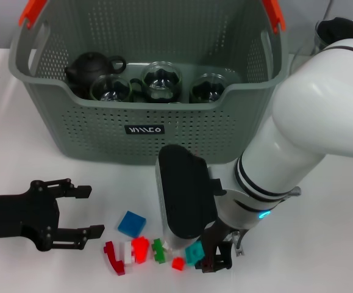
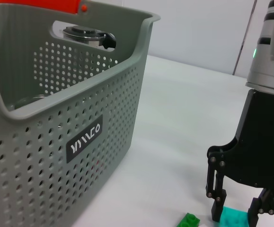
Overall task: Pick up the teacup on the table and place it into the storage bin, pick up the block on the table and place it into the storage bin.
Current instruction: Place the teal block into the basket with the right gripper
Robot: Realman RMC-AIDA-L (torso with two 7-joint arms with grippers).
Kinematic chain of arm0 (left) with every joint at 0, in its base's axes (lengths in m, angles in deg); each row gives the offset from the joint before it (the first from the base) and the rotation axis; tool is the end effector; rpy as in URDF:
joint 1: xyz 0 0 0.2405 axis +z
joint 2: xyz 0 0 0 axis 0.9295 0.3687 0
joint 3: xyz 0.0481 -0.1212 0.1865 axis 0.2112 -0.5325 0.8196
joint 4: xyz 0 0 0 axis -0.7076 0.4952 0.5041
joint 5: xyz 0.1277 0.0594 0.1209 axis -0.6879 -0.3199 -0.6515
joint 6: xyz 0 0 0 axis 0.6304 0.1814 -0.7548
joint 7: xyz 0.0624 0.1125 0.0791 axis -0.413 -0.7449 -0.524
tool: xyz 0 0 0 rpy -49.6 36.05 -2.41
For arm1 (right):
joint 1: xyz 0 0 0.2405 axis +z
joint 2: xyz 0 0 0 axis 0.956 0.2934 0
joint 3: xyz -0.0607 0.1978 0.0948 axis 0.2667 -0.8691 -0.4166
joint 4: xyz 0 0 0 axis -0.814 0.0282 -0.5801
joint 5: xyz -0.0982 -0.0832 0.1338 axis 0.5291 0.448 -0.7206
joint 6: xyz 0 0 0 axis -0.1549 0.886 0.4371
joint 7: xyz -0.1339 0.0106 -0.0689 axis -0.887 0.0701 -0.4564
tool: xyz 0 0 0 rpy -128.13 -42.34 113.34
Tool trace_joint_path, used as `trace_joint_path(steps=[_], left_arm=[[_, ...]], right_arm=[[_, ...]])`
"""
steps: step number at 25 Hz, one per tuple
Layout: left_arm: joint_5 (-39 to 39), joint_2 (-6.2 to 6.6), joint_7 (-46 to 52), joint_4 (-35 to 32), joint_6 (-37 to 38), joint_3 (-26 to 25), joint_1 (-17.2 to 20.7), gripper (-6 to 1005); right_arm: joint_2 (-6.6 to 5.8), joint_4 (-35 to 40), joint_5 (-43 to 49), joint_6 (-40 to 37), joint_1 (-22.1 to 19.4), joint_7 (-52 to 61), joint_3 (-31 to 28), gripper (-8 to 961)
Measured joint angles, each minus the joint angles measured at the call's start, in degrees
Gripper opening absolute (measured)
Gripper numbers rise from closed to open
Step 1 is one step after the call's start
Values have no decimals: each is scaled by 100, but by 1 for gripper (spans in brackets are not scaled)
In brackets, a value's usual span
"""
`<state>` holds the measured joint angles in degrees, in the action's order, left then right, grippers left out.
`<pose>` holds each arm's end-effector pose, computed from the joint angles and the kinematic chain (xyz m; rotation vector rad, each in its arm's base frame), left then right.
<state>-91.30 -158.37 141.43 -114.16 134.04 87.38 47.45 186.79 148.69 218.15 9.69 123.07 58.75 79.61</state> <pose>-0.2715 0.2353 0.0313 -2.7912 -0.5161 -0.4336 0.1142 0.2641 -0.1217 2.9623 0.2450 0.8174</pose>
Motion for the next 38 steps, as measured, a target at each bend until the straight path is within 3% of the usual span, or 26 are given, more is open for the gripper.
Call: trace_joint_path(steps=[7, 15, 20, 26, 34, 38], left_arm=[[7, 11, 7, 0, 24, -55, 0, 828], [-34, 29, -1, 0, 18, -97, 1, 828], [-21, 29, -23, 0, 7, -97, -9, 828], [-6, 29, -22, 0, 2, -97, -11, 828], [10, 28, 9, 0, 0, -97, -56, 828], [9, 29, 18, 0, 1, -106, -65, 828]], right_arm=[[-74, 356, -1, -469, -18, 193, -334, 424], [-107, 1968, 145, -2180, -187, 320, -2146, 424], [-105, 2716, 160, -2401, 140, 444, -3162, 425], [-109, 2418, 594, -1228, 555, 592, -3967, 424], [-114, 322, 1357, 855, 1110, 845, -4494, 424], [-122, -175, 1420, 1322, 1163, 792, -4588, 425]])
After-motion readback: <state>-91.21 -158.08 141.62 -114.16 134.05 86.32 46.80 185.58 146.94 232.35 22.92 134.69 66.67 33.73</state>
